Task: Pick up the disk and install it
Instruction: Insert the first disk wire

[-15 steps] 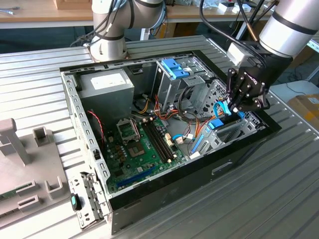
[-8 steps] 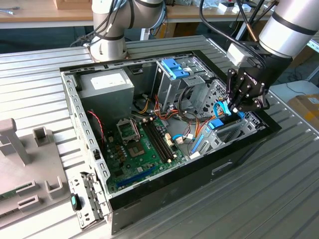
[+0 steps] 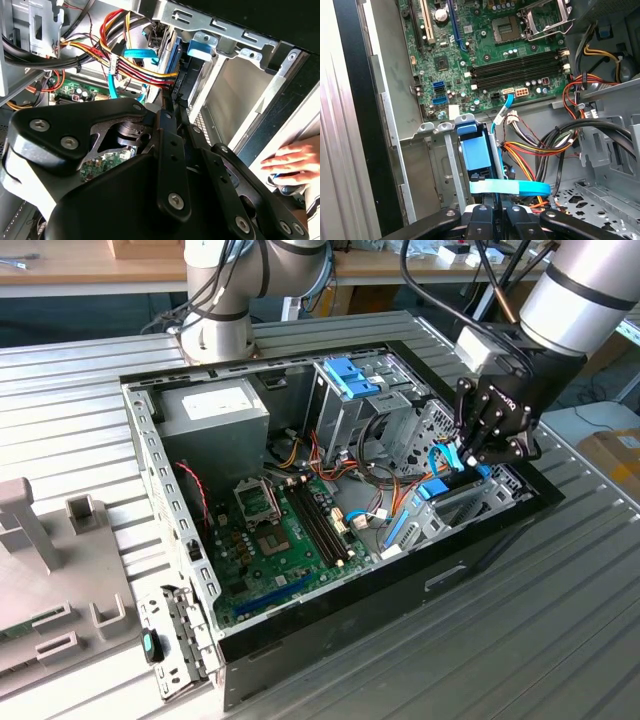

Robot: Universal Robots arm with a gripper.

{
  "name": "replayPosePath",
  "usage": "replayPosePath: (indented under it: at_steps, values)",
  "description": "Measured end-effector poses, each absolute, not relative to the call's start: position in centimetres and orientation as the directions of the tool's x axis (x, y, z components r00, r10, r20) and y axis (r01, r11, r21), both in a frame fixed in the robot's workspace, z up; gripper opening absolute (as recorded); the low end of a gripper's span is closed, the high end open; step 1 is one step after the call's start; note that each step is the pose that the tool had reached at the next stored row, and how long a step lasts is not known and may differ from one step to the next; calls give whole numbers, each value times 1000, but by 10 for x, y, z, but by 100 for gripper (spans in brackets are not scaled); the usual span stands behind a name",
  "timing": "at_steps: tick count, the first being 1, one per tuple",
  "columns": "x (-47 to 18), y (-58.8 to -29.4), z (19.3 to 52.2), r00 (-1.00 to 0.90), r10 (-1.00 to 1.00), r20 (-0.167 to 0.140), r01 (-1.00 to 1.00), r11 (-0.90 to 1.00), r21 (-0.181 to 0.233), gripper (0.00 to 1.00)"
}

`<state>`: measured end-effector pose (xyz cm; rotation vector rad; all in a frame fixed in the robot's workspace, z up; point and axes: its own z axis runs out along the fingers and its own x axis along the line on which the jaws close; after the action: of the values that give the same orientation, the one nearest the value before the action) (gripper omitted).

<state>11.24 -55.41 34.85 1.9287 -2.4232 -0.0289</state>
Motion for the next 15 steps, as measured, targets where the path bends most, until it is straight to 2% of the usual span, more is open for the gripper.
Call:
replayPosePath:
  at_steps: [15]
  values:
    - [113, -554, 344, -224, -974, 17, -973, 225, 44, 16]
